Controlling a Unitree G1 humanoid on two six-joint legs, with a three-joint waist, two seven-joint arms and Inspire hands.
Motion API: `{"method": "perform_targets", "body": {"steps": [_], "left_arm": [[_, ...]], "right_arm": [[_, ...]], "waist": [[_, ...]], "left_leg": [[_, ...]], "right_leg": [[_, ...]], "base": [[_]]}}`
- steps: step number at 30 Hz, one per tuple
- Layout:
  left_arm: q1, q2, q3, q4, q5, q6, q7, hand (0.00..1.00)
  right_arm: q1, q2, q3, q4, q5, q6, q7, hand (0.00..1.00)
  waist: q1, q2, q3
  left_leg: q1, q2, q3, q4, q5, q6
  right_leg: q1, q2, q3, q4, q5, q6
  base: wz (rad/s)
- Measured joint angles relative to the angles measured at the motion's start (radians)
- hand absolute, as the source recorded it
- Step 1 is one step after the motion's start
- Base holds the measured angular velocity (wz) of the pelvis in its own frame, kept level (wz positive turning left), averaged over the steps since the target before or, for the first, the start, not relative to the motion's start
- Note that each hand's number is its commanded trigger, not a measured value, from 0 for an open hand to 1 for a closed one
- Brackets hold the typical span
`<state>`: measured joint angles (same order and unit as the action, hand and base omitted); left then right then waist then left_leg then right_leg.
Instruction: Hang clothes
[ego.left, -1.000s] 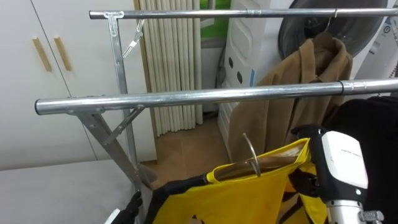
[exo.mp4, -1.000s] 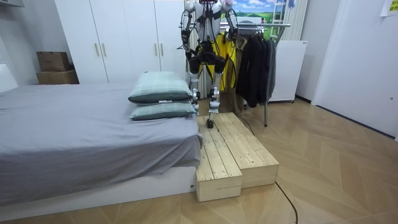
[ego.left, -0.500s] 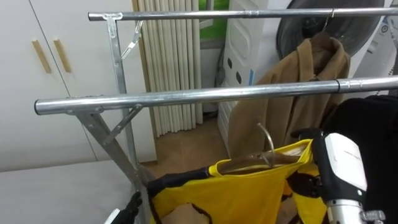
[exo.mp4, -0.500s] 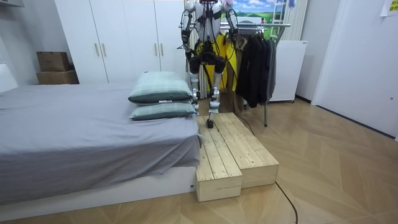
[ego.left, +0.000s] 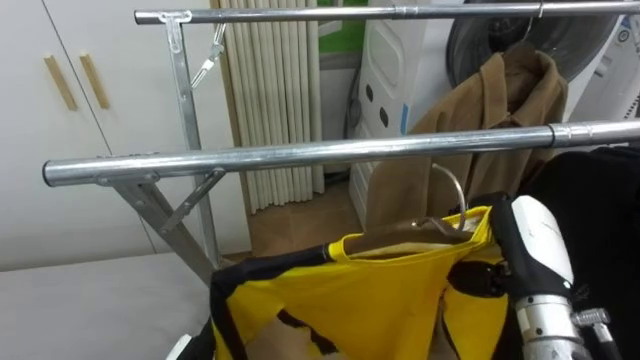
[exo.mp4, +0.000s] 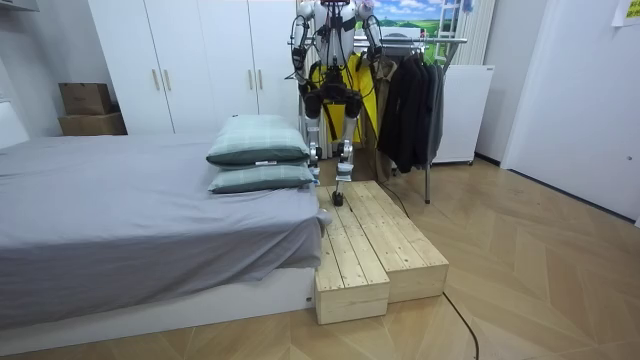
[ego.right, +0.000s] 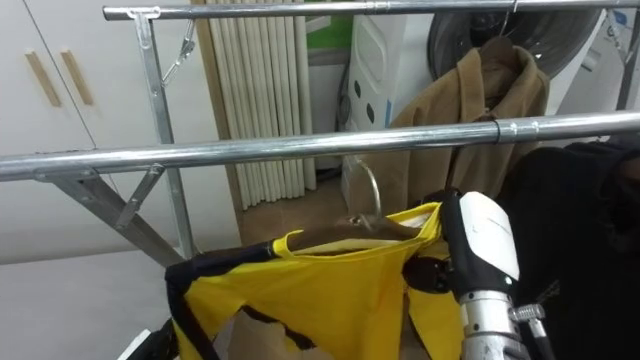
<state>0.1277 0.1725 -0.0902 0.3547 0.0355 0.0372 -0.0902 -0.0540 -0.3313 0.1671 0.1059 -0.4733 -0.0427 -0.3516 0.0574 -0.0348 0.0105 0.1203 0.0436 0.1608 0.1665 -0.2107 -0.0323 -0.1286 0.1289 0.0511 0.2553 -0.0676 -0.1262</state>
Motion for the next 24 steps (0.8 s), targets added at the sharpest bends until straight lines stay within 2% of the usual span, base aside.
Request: {"method": "perform_targets", "body": {"steps": [3,9,13,24], "left_arm": [[0.000,0.000,0.000,0.001,-0.001,-0.005,0.000,0.00],[0.001,0.000,0.009,0.023,0.000,-0.013,-0.002,0.00],[0.001,0.000,0.009,0.038,0.000,-0.013,-0.004,0.00],[0.001,0.000,0.010,0.046,0.001,-0.012,-0.030,0.00]], "right_arm": [[-0.001,-0.013,0.000,0.000,-0.002,-0.001,0.039,1.00],[-0.001,-0.020,-0.004,0.000,0.000,0.003,0.097,1.00],[-0.001,-0.020,-0.006,0.000,0.000,0.019,0.126,1.00],[-0.002,-0.020,-0.022,-0.002,-0.003,0.023,0.177,1.00]], "waist": [[0.001,-0.004,0.0002],[0.001,-0.019,-0.0040],[0.003,-0.019,-0.0046],[0.004,-0.017,-0.0055]], "left_leg": [[0.008,0.000,0.000,-0.001,0.000,0.000],[0.009,0.000,0.001,-0.001,0.000,0.000],[0.010,-0.001,0.001,-0.001,0.000,0.000],[0.009,-0.001,0.001,-0.001,0.000,0.000]], "right_leg": [[0.008,0.000,0.001,-0.001,-0.007,0.009],[0.012,0.000,0.001,0.002,-0.006,0.010],[0.014,0.000,0.001,0.002,-0.005,0.011],[0.012,0.000,0.001,0.002,-0.004,0.010]], "base": [[0.00],[0.00],[0.00],[0.00]]}}
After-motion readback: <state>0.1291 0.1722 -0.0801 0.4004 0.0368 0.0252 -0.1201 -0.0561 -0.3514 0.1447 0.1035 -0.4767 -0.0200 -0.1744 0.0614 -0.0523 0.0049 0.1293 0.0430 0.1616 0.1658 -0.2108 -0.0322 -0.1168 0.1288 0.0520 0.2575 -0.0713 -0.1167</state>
